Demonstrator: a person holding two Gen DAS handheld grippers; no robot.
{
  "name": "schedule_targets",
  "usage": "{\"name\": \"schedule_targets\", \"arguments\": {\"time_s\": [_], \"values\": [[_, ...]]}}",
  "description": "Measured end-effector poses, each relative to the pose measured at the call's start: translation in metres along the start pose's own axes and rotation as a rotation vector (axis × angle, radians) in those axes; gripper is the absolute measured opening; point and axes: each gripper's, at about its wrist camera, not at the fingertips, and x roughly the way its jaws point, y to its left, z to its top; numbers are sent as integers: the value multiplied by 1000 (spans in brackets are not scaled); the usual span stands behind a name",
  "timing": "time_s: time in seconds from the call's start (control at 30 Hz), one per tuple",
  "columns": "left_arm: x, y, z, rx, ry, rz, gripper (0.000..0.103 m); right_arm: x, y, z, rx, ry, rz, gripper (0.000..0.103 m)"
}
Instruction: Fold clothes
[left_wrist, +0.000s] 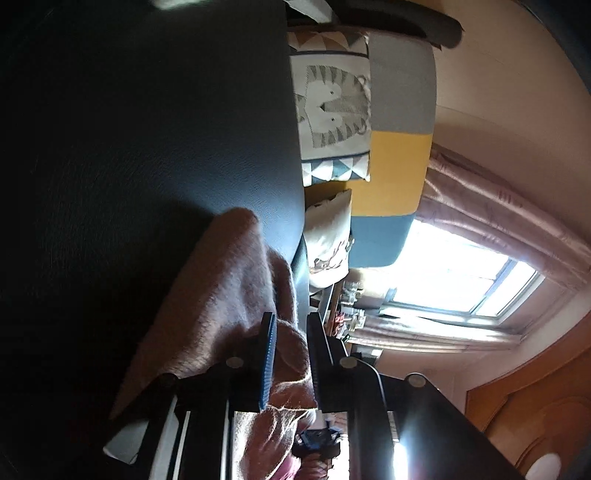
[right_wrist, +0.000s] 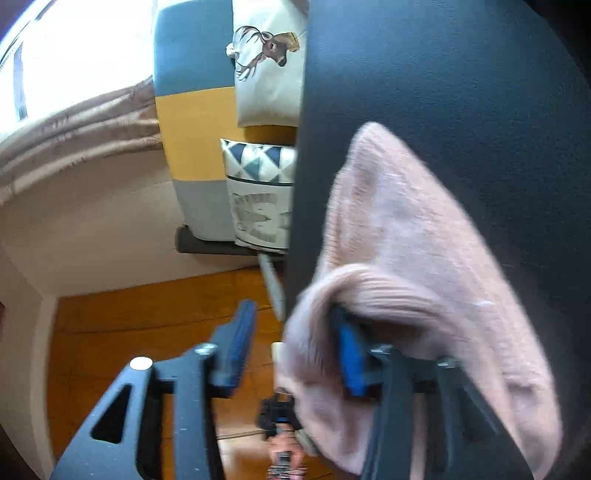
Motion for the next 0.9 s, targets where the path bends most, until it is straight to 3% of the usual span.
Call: {"name": "schedule_targets", "arguments": {"time_s": [0.03,0.1,0.27,0.4,0.47,0.5,0.53,0.57,0.63,0.67,0.8,0.9], "values": [[1,-1,-2,9,4,5,16,-3,-4,4,38,-59,53,56],[4,-2,-9,31,28,18,16,-12,-15,6,89,-107,70,58],[-9,-18,-22,196,37,117,16,4,2,-12,-95,42,-43,58],[-18,-22,-28,256,59,158,16,20,4,-23,-195,143,-135,58],[-21,-28,-30,325,28,237,16,16,9,-17,-270,36,-193,58],[-25,-31,-30,370,-8,286,16,6,12,-15,-305,-57,-197,58],[-32,-32,-30,373,-44,291,16,-5,14,-15,-317,-147,-177,58],[-39,-32,-29,369,-80,288,16,-11,15,-16,-303,-184,-141,58],[-53,-33,-32,371,-74,190,16,-5,18,-27,-313,-85,-137,58],[-57,-37,-37,409,-58,191,16,5,23,-43,-387,1,-215,58],[-52,-42,-63,554,47,294,16,38,36,-102,-742,146,-500,58],[-54,-36,-87,635,87,365,17,40,33,-134,-880,177,-577,58]]}}
